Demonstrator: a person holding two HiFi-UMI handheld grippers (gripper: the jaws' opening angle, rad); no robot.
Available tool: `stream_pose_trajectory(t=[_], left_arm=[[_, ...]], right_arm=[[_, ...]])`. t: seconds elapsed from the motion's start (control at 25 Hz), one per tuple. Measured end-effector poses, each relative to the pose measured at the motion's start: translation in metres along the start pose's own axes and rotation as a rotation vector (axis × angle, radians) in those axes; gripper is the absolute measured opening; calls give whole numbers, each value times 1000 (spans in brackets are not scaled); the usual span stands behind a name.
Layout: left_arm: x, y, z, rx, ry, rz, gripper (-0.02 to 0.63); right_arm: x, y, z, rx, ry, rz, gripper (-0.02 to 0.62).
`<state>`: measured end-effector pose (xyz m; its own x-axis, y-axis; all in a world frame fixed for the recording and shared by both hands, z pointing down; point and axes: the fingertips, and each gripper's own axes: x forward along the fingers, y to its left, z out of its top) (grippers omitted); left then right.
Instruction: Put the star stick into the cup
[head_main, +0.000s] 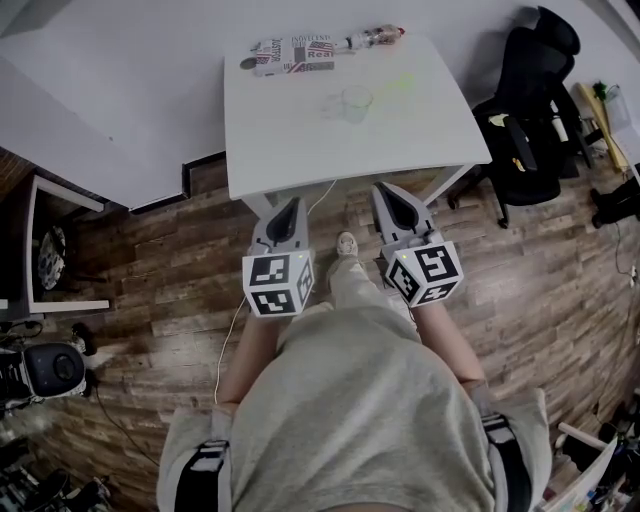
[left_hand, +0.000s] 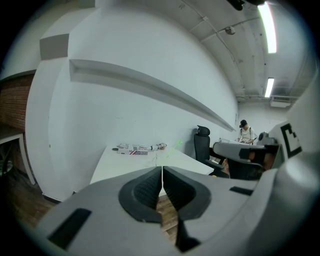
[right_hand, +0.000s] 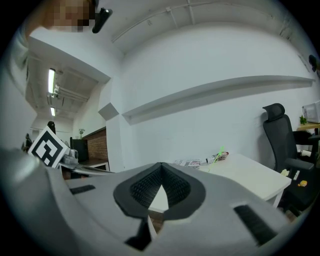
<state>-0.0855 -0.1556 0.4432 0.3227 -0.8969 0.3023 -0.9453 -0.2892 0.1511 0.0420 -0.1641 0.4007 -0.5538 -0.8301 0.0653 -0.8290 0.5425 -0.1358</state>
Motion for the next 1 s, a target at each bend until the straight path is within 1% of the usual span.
stream_pose_trajectory(t=[0.24, 0.52, 1.0], left_arm=[[-21, -9, -5, -4, -8, 1, 9], [-34, -11, -9, -2, -11, -2, 9], [-36, -8, -11, 1, 1, -6, 9]], right_arm=[[-18, 16, 2, -5, -7, 16, -6], [-26, 30, -1, -6, -3, 32, -6], [-25, 30, -1, -4, 5, 11, -6]])
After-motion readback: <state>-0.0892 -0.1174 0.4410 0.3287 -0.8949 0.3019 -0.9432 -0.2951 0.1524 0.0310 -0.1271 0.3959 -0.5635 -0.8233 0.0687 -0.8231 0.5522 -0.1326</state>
